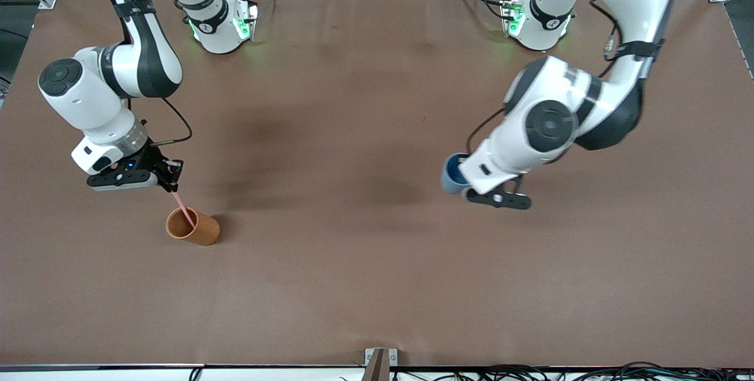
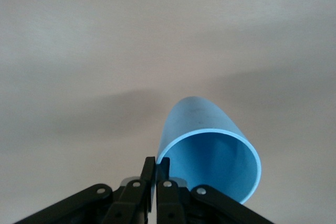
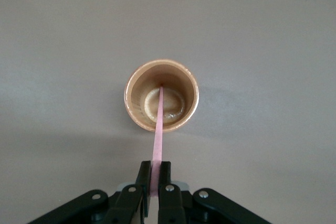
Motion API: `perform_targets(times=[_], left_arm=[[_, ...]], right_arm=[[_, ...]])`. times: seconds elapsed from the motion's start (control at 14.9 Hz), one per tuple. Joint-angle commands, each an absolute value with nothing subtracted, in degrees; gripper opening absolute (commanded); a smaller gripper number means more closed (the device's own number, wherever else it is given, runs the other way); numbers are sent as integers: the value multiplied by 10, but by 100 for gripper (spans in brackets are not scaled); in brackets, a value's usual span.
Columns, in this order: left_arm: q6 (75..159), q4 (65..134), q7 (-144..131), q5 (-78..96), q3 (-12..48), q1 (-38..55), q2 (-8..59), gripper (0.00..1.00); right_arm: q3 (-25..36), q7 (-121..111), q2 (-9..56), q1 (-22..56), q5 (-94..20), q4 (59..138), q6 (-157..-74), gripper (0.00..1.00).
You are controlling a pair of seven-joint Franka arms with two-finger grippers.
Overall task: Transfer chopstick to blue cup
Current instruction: 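Grasp the chopstick with the right gripper while the left gripper grasps the cup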
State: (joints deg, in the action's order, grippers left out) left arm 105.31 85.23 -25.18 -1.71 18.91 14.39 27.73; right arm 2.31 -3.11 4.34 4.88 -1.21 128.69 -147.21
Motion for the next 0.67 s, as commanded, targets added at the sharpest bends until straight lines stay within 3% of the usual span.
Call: perform_targets(times=[0.0,0.27,0.6], left_arm=[[1069,811,-323,-22,189,186,320,0],[1144,810,-441,-24,185,253,353,0],[1193,780,-509,-25,166,322,412,0]], right_arm=[[23,-16,27,51,-19,1273,-1453,3],[25,-7,19,48,-19,1143,-1240,3],[25,-2,21,45,-18,993,-1032,3]])
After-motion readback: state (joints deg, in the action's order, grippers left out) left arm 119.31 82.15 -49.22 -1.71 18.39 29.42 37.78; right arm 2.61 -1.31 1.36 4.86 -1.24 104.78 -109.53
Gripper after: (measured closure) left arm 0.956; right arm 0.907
